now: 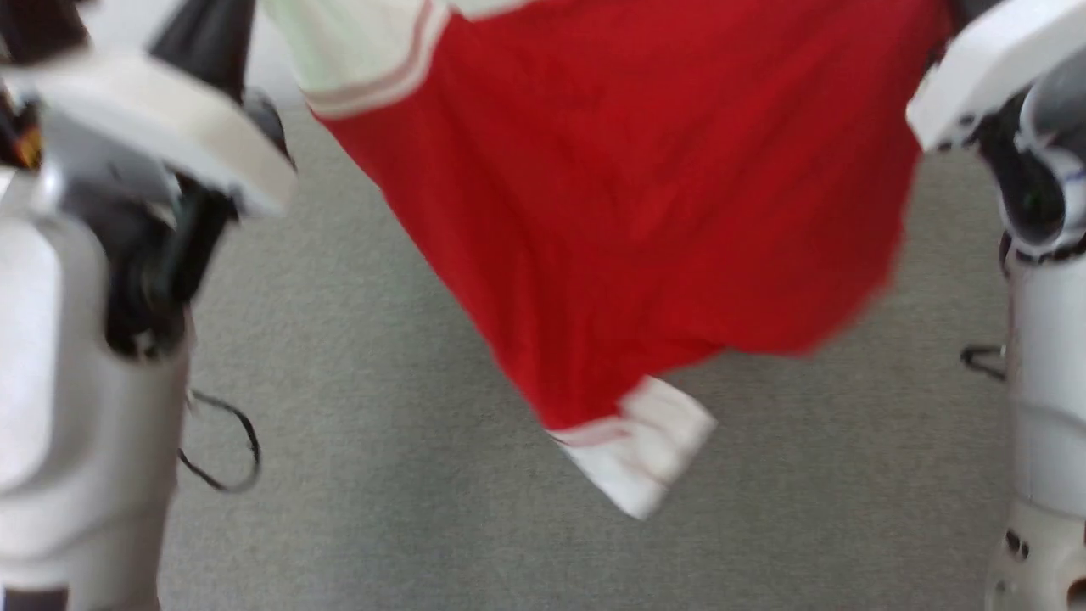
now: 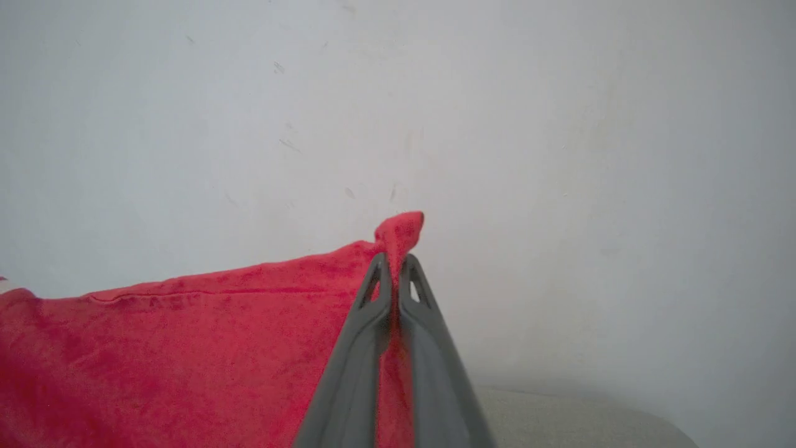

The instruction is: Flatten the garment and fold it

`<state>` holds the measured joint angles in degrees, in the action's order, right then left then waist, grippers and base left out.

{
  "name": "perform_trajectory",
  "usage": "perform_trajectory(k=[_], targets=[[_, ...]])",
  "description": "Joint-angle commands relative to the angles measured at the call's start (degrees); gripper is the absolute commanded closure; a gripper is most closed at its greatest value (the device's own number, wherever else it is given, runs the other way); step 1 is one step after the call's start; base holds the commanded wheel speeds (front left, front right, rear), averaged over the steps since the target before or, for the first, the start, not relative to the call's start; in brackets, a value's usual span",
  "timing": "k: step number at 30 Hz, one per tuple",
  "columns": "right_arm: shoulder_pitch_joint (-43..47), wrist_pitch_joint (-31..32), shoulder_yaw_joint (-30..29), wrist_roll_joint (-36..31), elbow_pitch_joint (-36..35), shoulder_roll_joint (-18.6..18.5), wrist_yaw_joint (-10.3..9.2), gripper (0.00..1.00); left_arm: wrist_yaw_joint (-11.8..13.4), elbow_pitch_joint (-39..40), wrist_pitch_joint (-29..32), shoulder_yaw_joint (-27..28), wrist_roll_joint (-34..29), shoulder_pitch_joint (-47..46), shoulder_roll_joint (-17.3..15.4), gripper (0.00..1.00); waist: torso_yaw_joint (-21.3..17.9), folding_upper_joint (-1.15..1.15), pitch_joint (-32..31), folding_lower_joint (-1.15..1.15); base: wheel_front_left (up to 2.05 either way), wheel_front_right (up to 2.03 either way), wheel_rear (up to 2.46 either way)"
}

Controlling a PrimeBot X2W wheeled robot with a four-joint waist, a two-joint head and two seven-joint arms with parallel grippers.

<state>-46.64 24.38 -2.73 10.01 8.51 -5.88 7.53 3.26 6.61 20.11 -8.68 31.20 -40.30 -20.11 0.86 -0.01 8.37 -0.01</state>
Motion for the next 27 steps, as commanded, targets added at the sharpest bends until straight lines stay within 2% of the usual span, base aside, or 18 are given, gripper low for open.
perform_trajectory(k=[1,7,13,20,27], targets=[[-1.91,0.5,0.56,-0.09,0.01,-0.25,-0.04,1.0,-0.41,-1.12,1.15,-0.16,0.01,-2.92,-0.2,1.0,-2.38,0.01,-2.08,0.01,0.0,0.0,0.0],[-10.31,3.49,1.39,-1.39,4.31,0.97,-0.04,1.0,-0.06,-9.45,7.68,-0.66,1.06,-14.83,-0.54,1.0,-4.17,0.01,-0.13,0.01,0.0,0.0,0.0],[-19.99,5.33,-1.24,-4.77,10.68,2.58,-0.04,1.0,0.17,-17.05,8.11,-1.02,-2.16,-28.76,-2.26,1.0,-5.94,0.01,6.7,0.01,0.0,0.0,0.0],[-32.21,-0.76,-4.23,-8.64,16.97,2.97,-0.04,1.0,1.28,-23.74,-1.51,-0.17,-6.74,-45.67,-1.97,1.0,-7.1,0.01,17.56,0.01,0.0,0.0,0.0],[-41.91,-9.51,-5.76,-12.2,23.15,2.99,-0.04,1.0,0.04,-29.47,-12.2,0.42,-7.64,-56.62,-0.15,1.0,-6.84,0.01,25.28,0.01,0.0,0.0,0.0]])
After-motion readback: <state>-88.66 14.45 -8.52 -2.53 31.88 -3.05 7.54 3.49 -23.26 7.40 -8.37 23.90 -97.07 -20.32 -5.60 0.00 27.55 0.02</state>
